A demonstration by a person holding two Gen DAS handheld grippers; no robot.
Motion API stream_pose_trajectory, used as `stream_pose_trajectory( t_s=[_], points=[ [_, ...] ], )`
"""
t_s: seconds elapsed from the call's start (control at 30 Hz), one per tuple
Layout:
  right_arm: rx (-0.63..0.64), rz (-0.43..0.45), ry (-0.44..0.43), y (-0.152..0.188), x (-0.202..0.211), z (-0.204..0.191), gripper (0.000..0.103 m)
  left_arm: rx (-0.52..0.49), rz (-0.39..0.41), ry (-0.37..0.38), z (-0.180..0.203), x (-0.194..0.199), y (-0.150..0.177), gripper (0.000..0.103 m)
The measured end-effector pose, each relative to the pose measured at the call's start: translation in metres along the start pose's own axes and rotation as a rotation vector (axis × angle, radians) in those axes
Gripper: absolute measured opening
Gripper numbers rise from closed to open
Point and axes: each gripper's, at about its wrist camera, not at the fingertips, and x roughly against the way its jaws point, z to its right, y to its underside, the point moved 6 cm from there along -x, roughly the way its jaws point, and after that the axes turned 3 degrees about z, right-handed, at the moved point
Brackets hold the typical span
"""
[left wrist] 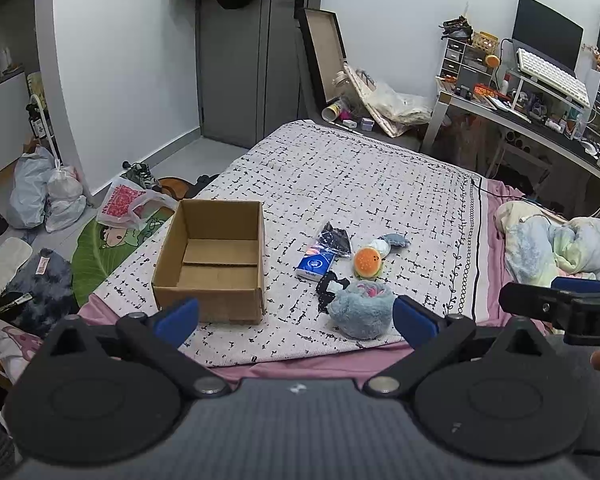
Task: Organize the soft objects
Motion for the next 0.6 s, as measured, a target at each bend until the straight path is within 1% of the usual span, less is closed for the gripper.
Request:
stream_pose_trajectory(
  t_s=[0.33, 0.5, 0.6],
  points=[
    [-0.004, -0.008, 0.0, 0.0012, -0.0027, 0.0002, 0.103, 0.002, -0.006, -0.004, -0.0036, -0.0025, 0.0021, 0.102],
    [-0.011, -0.015, 0.017, 0.0023, -0.0055, 0.0036, 0.103, 0.004, -0.009, 0.0, -0.0038, -0.0053, 0.0038, 0.102],
    [-0.009, -0.011, 0.028, 0.0024, -0.0061, 0.0054, 0.103, 0.007, 0.002, 0.003, -0.0032, -0.0057, 0.0036, 0.102]
  ],
)
